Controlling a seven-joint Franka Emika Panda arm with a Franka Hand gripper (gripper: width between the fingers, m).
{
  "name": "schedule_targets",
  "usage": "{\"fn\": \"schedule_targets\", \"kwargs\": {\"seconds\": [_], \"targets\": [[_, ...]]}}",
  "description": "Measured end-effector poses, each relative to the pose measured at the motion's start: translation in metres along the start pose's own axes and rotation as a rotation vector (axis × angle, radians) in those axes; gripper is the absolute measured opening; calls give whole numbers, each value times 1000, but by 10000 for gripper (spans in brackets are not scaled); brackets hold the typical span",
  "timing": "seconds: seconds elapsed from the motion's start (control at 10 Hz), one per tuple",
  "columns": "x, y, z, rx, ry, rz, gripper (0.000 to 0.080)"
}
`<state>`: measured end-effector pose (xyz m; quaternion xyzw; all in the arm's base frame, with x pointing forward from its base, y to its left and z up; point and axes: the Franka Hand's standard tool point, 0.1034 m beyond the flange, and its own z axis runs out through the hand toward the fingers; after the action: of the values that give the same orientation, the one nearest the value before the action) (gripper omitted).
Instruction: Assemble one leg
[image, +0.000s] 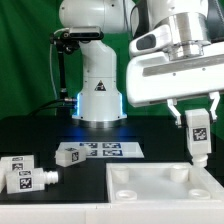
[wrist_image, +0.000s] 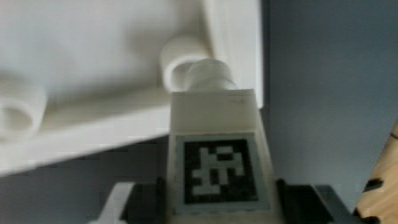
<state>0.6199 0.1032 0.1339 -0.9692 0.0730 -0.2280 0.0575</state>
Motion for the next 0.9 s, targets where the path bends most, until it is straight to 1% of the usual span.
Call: {"fn": "schedule_targets", "kwargs": {"seconds": [0.1,0.2,0.3,0.5,0.6,0.7,0.9], "targets": [[19,7,4,-8,18,-105,286],[27,6,7,-6,36,-134,286],[26,-3,5,2,49,-145,286],[26,-1,5,1,46,-140,286],[24,-2,6,2,46,-150,286],[18,-9,13,4,47,-196,286],[8,-7,26,-3,27,-208,286]]}}
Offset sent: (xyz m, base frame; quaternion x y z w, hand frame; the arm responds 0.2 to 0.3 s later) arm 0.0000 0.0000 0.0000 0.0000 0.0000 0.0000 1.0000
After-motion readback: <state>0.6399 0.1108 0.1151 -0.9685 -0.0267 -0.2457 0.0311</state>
